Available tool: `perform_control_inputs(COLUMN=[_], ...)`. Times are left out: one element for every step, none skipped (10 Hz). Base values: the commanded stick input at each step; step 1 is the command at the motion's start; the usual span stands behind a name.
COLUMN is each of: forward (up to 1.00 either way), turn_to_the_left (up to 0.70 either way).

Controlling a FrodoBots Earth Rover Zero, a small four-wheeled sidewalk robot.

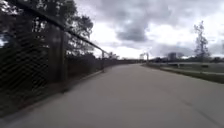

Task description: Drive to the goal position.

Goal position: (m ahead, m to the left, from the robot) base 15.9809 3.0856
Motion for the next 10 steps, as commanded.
perform_control_inputs(forward=[1.0,1.0,1.0,1.0,1.0,1.0,1.0,1.0,1.0,1.0], turn_to_the_left=[0.05,0.05,0.04,0.04,0.03,0.03,0.02,0.01,0.0,0.0])
